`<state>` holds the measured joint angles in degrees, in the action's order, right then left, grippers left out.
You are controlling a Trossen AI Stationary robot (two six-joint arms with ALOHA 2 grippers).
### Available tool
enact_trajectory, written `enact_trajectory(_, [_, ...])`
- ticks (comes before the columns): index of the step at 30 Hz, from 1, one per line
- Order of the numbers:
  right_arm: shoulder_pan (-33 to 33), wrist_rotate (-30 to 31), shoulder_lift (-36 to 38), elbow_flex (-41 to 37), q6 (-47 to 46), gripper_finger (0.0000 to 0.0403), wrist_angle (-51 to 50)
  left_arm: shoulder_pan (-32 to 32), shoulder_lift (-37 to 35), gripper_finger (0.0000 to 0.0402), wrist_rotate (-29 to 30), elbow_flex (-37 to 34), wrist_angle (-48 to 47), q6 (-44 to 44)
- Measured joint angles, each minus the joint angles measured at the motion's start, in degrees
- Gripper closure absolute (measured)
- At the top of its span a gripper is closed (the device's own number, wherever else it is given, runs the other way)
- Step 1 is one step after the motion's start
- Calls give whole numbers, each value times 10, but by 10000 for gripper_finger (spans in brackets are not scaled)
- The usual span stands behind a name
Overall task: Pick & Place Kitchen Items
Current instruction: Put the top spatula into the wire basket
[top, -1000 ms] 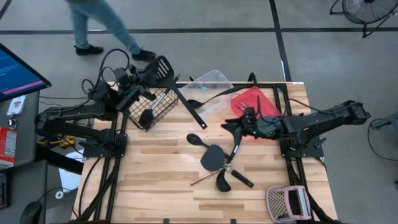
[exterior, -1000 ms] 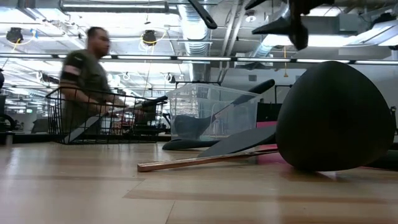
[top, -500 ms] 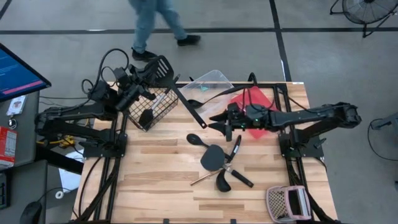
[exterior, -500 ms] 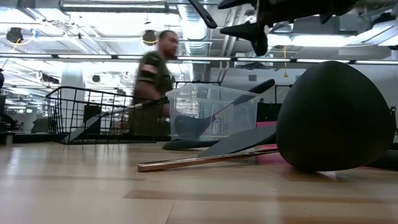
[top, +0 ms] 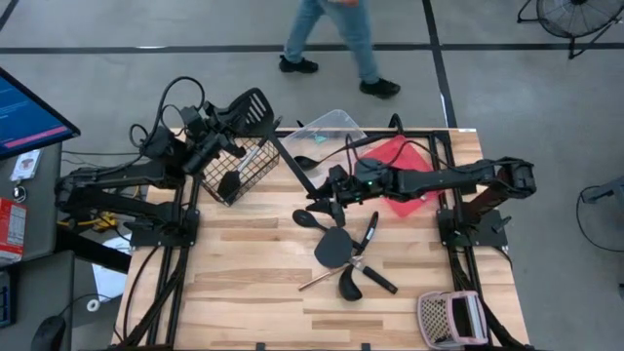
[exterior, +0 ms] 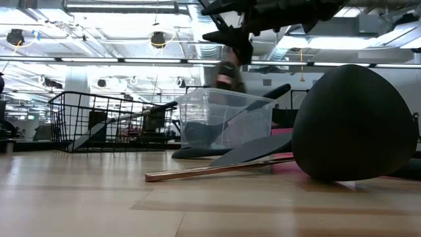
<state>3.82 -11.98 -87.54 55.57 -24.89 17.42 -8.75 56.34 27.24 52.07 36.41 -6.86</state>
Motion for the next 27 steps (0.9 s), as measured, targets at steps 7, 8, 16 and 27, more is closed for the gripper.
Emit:
enact_trajectory(7, [-1, 4, 21, 3, 4, 383, -22, 0, 0, 401, 3, 0, -5, 1])
enact_trajectory(8, [-2, 2, 28, 3, 2, 388, -25, 0, 0, 401, 3, 0, -6, 0])
enact_trajectory(16, [0, 20, 88, 3, -25, 392, -139, 0, 1, 387, -14, 0, -39, 8])
enact_trajectory(27, [0, 90, 204, 3, -25, 393, -389, 0, 0, 240, -101, 0, -232, 2])
